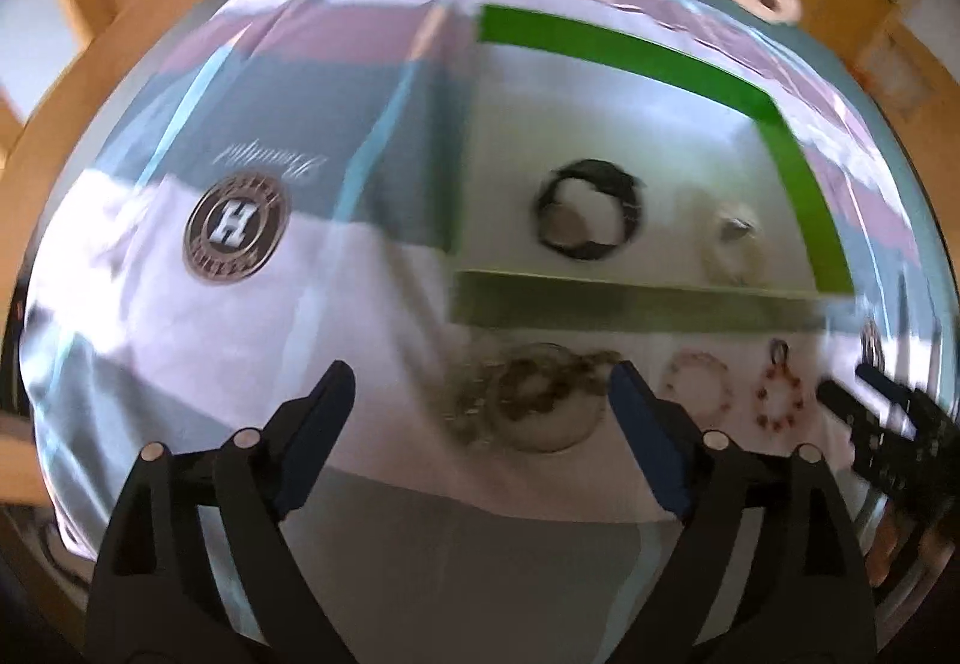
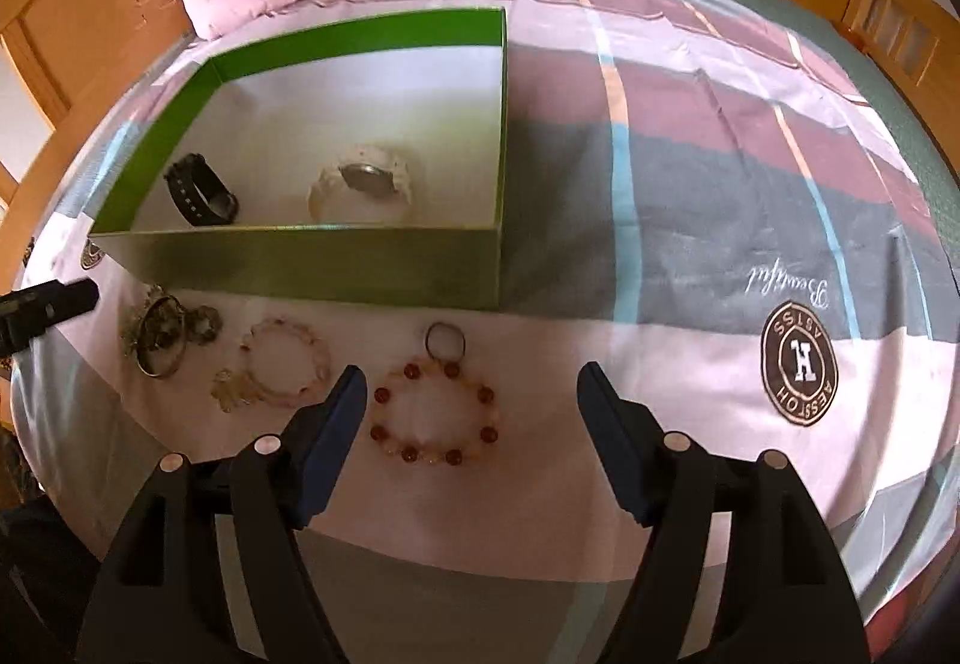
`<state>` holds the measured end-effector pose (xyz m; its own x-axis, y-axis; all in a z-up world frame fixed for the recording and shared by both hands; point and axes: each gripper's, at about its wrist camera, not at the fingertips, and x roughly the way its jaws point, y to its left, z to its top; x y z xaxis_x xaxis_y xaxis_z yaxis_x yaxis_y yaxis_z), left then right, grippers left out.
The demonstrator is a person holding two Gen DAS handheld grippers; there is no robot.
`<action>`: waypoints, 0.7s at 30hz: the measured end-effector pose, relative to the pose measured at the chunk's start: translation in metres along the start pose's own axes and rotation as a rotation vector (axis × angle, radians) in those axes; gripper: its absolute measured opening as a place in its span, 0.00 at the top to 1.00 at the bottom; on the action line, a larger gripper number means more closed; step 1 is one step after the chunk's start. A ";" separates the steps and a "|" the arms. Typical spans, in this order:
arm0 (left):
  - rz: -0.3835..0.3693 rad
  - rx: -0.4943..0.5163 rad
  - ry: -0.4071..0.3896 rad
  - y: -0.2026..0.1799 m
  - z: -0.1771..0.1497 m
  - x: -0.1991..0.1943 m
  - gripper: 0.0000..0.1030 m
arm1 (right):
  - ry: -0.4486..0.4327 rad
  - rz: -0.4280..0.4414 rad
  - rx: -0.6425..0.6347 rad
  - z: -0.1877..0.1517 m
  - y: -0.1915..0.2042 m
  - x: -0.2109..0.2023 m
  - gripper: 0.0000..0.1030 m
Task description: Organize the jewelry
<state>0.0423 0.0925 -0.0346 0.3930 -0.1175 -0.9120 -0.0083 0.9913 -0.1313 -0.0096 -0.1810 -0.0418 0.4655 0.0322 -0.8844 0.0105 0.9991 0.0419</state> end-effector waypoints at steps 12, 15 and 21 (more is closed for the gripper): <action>0.063 0.113 0.114 -0.026 -0.017 0.029 0.12 | 0.037 -0.055 -0.056 -0.002 0.008 0.012 0.25; 0.064 0.092 0.120 -0.021 -0.016 0.028 0.12 | -0.026 -0.102 -0.008 0.004 -0.007 0.003 0.25; 0.054 -0.005 0.135 -0.002 -0.011 0.031 0.12 | 0.009 -0.047 0.081 0.004 -0.027 0.012 0.38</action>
<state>0.0441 0.0864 -0.0675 0.2646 -0.0714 -0.9617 -0.0306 0.9961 -0.0824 -0.0007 -0.2073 -0.0515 0.4550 -0.0138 -0.8904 0.1039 0.9939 0.0377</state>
